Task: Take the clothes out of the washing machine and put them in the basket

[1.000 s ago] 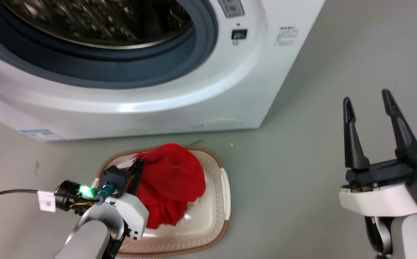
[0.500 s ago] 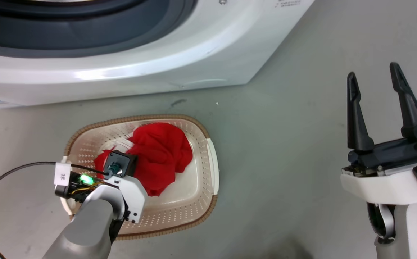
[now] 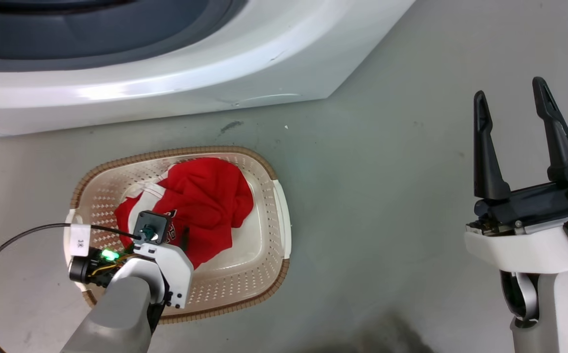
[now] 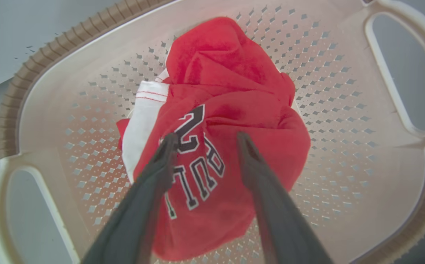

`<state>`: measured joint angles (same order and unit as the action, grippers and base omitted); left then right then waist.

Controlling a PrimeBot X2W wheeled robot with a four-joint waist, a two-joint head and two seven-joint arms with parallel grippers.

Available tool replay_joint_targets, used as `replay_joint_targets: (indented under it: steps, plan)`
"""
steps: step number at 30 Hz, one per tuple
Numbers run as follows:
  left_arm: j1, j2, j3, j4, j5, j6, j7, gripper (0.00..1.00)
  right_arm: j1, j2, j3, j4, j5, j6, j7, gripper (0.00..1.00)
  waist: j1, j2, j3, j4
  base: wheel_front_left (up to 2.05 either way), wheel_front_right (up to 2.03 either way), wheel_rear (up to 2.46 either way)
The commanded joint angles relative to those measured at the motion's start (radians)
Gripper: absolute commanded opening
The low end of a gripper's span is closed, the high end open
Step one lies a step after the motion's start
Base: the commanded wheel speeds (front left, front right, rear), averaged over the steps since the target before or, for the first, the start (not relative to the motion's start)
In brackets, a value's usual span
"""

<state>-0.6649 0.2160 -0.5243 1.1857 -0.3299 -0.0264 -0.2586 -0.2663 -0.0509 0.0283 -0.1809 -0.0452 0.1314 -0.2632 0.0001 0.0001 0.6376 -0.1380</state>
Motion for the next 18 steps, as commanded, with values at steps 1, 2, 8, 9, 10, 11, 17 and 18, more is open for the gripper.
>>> replay_joint_targets:
  steps: [1,2,8,9,10,11,17,18]
  plan:
    - [-0.012,-0.004,-0.002,0.001,0.002,-0.005,-0.006,1.0,0.001,0.001,-0.005,0.008,-0.006,-0.001,-0.002,1.0,-0.0001,-0.0001,-0.018,0.011,0.0,0.0,0.0]
    - [-0.009,-0.007,-0.002,0.001,0.002,-0.004,-0.007,1.0,0.005,0.001,-0.006,0.012,-0.008,-0.001,-0.002,1.0,-0.0001,-0.0001,-0.029,0.016,0.0,0.0,0.0]
    - [0.045,0.007,0.022,-0.12,0.014,0.019,-0.007,1.0,0.032,0.001,-0.006,0.026,-0.009,-0.001,-0.002,1.0,-0.0001,-0.0001,-0.121,0.047,0.0,0.0,0.0]
    - [0.057,0.009,0.028,-0.148,0.018,0.024,-0.007,1.0,0.039,0.001,-0.012,0.029,-0.01,-0.001,-0.002,1.0,-0.0001,-0.0001,-0.141,0.055,0.0,0.0,0.0]
    - [0.064,0.01,0.032,-0.176,0.022,0.025,-0.007,1.0,0.045,0.001,-0.017,0.034,-0.012,-0.001,-0.002,1.0,-0.0001,-0.0001,-0.161,0.063,0.0,0.0,0.0]
    - [0.072,0.014,0.041,-0.204,0.022,0.027,-0.007,1.0,0.051,0.001,-0.018,0.039,-0.014,-0.001,-0.002,1.0,-0.0001,-0.0001,-0.178,0.069,0.0,0.0,0.0]
    - [0.176,0.035,0.14,-0.41,0.025,0.064,-0.007,1.0,0.108,0.001,-0.057,0.074,0.023,-0.001,-0.002,1.0,-0.0001,-0.0001,-0.317,0.111,0.0,0.0,0.0]
    - [0.194,0.038,0.158,-0.443,0.027,0.066,-0.007,1.0,0.117,0.001,-0.062,0.079,0.023,-0.001,-0.002,1.0,-0.0001,-0.0001,-0.338,0.117,0.0,0.0,0.0]
